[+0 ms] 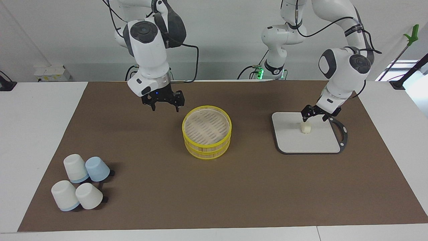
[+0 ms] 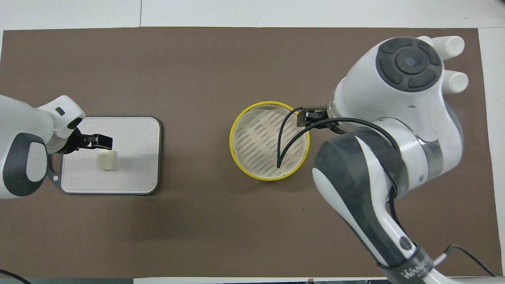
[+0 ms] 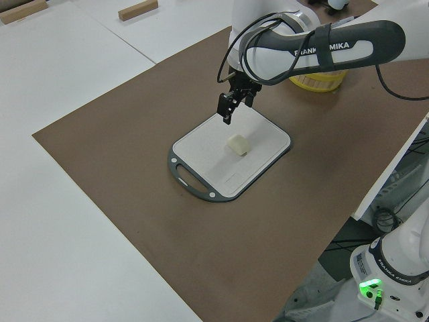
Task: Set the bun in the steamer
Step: 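Reach the left gripper to the bun while the right gripper reaches the lid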
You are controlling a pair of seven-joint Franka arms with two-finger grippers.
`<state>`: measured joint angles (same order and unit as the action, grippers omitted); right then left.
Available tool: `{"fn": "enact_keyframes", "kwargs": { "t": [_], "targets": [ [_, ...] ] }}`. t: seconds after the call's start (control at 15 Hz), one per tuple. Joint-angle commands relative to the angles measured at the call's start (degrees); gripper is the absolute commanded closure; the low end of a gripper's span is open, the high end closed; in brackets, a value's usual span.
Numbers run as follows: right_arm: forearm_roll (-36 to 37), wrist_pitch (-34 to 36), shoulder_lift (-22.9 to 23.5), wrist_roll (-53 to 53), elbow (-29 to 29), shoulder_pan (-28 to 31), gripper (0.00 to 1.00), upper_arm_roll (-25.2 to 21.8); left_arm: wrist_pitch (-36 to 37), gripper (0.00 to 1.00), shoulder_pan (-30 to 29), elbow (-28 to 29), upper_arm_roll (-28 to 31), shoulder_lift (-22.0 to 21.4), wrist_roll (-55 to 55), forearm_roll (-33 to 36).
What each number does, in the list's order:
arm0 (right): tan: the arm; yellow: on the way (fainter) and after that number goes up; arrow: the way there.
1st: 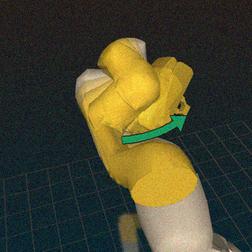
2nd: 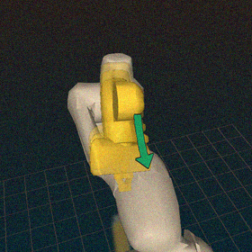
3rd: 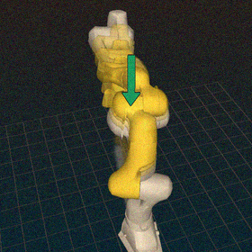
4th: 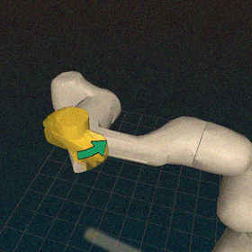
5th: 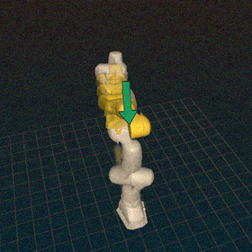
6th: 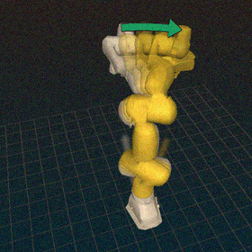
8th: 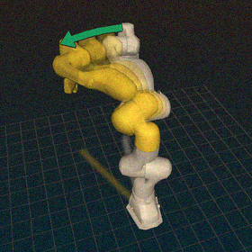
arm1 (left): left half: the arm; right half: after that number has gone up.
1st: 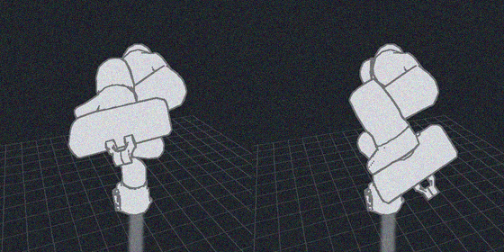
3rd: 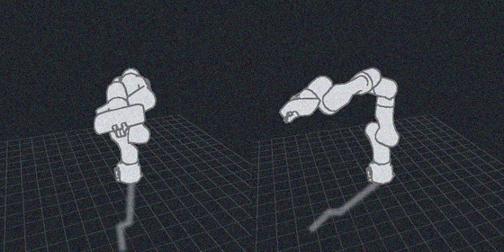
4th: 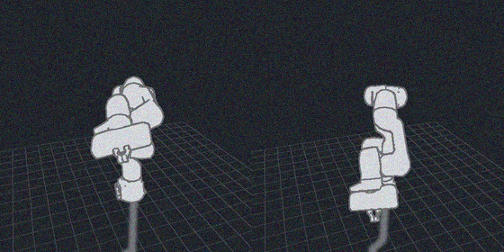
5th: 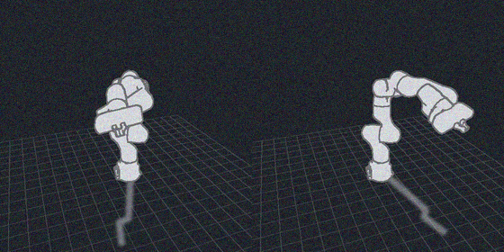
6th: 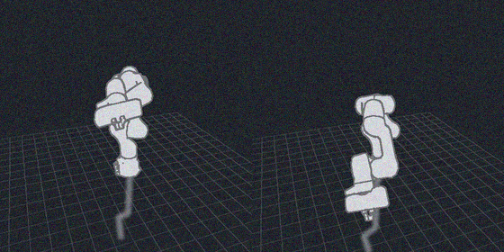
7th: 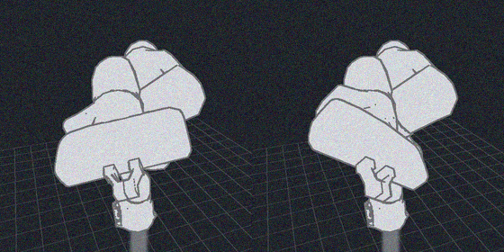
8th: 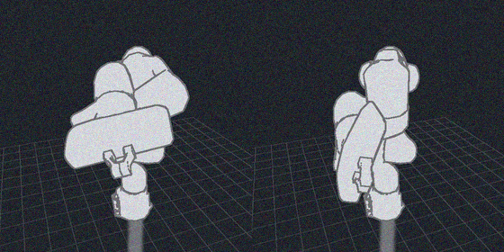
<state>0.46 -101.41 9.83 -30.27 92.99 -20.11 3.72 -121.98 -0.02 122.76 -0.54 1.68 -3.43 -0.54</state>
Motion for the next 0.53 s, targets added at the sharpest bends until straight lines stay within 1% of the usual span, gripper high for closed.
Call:
{"fn": "enact_keyframes", "kwargs": {
  "t": [0.0, 0.13, 0.33, 0.47],
  "targets": [
    [0.5, 0.9, 7.2, -4.4, -8.2, -3.3, 0.0, -0.1, -5.4, 0.0, 0.2, 4.8, 0.1, -0.4, -0.6, 0.8],
    [0.6, 0.1, 10.5, -7.8, -11.7, -5.3, 0.0, -0.2, -7.5, 0.0, 0.2, 5.6, 0.1, 0.0, -0.6, 0.8],
    [0.9, -0.2, 16.3, -13.6, -17.9, -9.9, 0.0, -0.7, -7.6, 0.0, -0.3, 5.6, 0.1, 0.6, -0.7, 0.8],
    [1.4, -1.7, 19.2, -17.3, -19.3, -11.7, 0.0, -0.8, -7.9, 0.01, -0.5, 5.6, 0.1, 1.0, -1.3, 0.8]
  ]
}}
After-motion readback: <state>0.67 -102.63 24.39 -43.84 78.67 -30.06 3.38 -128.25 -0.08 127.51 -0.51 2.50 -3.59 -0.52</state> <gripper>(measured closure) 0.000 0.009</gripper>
